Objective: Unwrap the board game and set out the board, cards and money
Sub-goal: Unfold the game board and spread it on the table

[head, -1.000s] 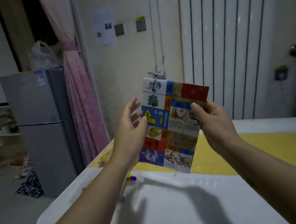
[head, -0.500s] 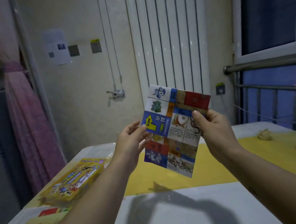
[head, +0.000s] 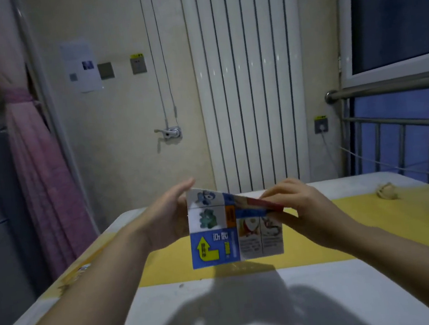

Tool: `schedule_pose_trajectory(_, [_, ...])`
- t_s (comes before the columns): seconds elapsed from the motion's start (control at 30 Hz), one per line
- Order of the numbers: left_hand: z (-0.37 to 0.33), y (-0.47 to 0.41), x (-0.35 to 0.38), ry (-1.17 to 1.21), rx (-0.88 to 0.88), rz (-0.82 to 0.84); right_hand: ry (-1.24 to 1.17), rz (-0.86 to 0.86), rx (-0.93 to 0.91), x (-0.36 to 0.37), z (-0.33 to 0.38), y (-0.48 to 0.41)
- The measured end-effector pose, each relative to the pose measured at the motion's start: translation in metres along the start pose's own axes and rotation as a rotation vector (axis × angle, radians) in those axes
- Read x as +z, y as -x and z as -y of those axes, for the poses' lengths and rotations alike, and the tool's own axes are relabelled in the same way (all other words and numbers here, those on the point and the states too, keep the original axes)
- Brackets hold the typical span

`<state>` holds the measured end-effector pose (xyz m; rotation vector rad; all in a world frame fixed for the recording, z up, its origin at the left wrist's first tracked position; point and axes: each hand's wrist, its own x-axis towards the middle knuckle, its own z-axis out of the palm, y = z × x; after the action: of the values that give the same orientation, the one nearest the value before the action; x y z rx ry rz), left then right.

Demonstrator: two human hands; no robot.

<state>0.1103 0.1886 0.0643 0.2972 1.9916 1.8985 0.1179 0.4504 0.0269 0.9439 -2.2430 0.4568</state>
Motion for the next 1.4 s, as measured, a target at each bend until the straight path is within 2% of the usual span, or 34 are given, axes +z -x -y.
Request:
schedule_pose_trajectory(0.07, [0.007, -0.001, -0.005, -0.02, 0.034, -0.082, 0.071, 0.03, -0.07, 0.004, -0.001, 0.0])
schedule_pose_trajectory(0.13, [0.013, -0.002, -0.008, -0.041, 0.098, -0.166, 0.106, 0.111, -0.054, 0.008, -0.001, 0.0])
schedule_pose_trajectory(0.23, [0.013, 0.002, -0.009, -0.21, 0.247, -0.248, 0.146, 0.377, 0.001, 0.009, -0.001, 0.0])
schedule_pose_trajectory(0.3, [0.009, 0.005, -0.012, -0.595, 0.36, -0.298, 0.213, 0.492, 0.041, 0.006, 0.003, -0.008])
schedule_pose_trajectory(0.4, [0.002, 0.003, -0.009, -1.183, 0.445, -0.291, 0.206, 0.403, 0.076, 0.002, 0.012, -0.028])
schedule_pose_trajectory(0.5, [-0.005, 0.005, 0.008, -1.524, 0.427, -0.316, 0.279, 0.353, 0.027, 0.003, 0.02, -0.05])
schedule_pose_trajectory(0.6, [-0.004, 0.005, 0.01, -1.734, 0.457, -0.391, 0.379, 0.409, -0.011, 0.005, 0.027, -0.065])
schedule_pose_trajectory(0.77, [0.005, 0.01, -0.01, -1.682, 0.642, -0.487, 0.217, 0.462, 0.197, 0.005, 0.027, -0.062])
schedule_pose_trajectory(0.87, [0.016, 0.008, -0.011, -1.555, 0.759, -0.447, 0.202, 0.449, 0.226, 0.007, 0.021, -0.057])
schedule_pose_trajectory(1.13, [0.051, -0.004, -0.025, -1.549, 0.848, -0.42, 0.211, 0.599, 0.258, 0.004, 0.004, -0.049])
schedule_pose_trajectory(1.4, [0.096, -0.017, -0.019, -1.602, 0.874, -0.538, 0.195, 0.726, 0.274, 0.024, -0.006, -0.04])
